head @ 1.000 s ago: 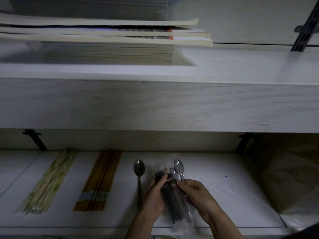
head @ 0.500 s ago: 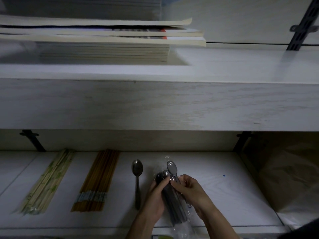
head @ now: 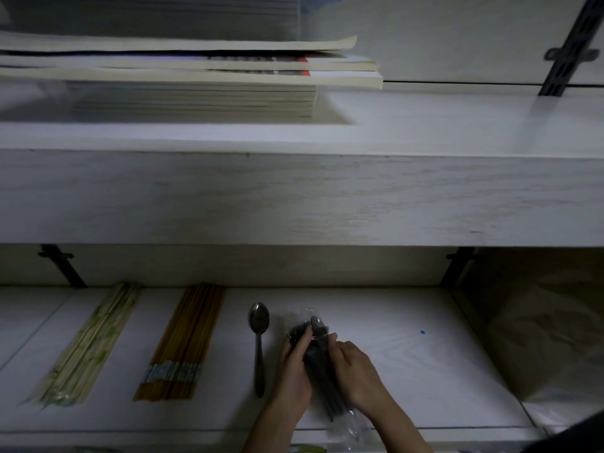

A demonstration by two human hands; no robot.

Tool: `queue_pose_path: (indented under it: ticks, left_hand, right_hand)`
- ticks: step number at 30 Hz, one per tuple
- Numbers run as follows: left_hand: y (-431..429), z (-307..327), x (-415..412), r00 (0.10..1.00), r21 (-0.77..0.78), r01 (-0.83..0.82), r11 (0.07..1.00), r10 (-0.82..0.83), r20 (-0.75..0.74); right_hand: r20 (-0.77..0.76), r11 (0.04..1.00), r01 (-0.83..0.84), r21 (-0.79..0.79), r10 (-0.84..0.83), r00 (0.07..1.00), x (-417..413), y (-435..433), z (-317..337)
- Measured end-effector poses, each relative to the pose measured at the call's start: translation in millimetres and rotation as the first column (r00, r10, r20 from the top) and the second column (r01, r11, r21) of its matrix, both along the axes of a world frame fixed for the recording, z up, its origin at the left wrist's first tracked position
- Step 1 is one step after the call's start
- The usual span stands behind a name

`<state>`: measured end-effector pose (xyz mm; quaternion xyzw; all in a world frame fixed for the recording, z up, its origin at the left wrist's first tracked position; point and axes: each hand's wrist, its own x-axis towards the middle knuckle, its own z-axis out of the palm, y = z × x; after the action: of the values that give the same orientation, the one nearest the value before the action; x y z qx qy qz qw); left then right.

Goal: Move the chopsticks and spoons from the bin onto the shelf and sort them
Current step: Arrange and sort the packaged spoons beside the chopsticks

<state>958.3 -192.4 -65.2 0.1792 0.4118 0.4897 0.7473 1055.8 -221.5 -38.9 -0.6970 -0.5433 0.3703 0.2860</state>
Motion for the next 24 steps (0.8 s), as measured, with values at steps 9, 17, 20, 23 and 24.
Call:
queue_pose_path:
  ticks: [9, 17, 20, 23, 24]
  left_hand:
    - [5, -3, -3, 0.997, 0.054, 0.082, 0.995, -0.081, -0.015]
    - [9, -5, -1, 0.987, 0.072, 0.091, 0.993, -0.08, -0.143]
    - [12, -7, 11, 0.967, 0.078, 0.131, 0.988, -0.11, -0.228]
    - [20, -7, 23, 0.944, 0.059, 0.183, 0.981, -0.158, -0.29]
    - [21, -7, 25, 0.937, 0.04, 0.195, 0.98, -0.174, -0.304]
  right_hand:
    - [0.117, 0.996, -0.082, 0.033, 0.078, 0.99, -4, -5, 0]
    - [-0.183, 0.961, -0.236, -0.144, 0.209, 0.961, -1, -15, 0]
    - [-0.218, 0.962, -0.193, -0.193, 0.15, 0.964, 4, -13, -7]
    - [-0.335, 0.96, -0.12, -0.254, 0.029, 0.942, 10, -9, -16]
    - [-0.371, 0.959, -0.086, -0.271, -0.022, 0.929, 14, -8, -19]
